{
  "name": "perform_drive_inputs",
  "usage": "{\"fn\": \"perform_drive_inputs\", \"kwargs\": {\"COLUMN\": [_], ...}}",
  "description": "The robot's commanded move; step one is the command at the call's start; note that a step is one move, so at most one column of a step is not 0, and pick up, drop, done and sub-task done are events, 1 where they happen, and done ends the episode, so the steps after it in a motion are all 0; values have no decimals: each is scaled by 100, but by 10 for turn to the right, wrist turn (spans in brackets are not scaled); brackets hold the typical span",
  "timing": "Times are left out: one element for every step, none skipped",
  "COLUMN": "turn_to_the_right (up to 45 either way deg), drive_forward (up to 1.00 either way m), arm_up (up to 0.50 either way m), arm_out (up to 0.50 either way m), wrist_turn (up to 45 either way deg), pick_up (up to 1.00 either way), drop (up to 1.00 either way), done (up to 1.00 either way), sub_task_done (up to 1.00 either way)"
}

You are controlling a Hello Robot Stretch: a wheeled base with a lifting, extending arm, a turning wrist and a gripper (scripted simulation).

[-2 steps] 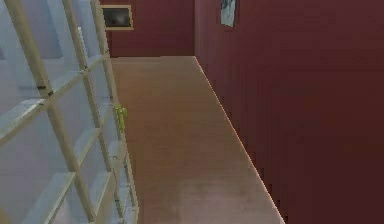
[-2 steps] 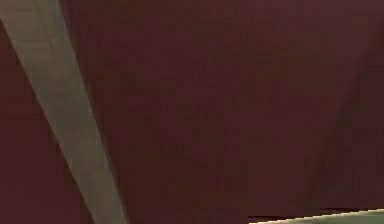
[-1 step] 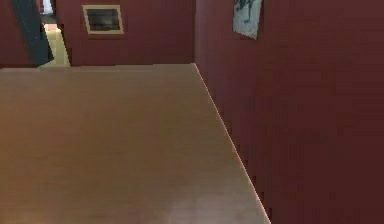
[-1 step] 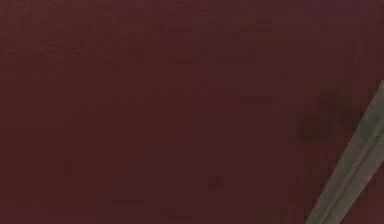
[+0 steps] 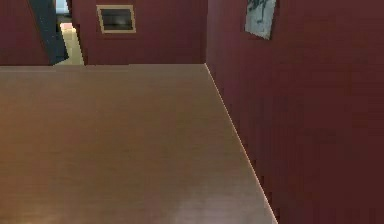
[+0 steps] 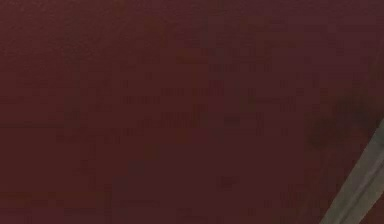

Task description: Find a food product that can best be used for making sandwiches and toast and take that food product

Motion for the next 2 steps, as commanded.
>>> {"fn": "perform_drive_inputs", "kwargs": {"turn_to_the_right": [0,-330], "drive_forward": [30,0], "arm_up": [0,0], "arm_out": [0,0], "wrist_turn": [0,0], "pick_up": [0,0], "drop": [0,0], "done": [0,0], "sub_task_done": [0,0]}}
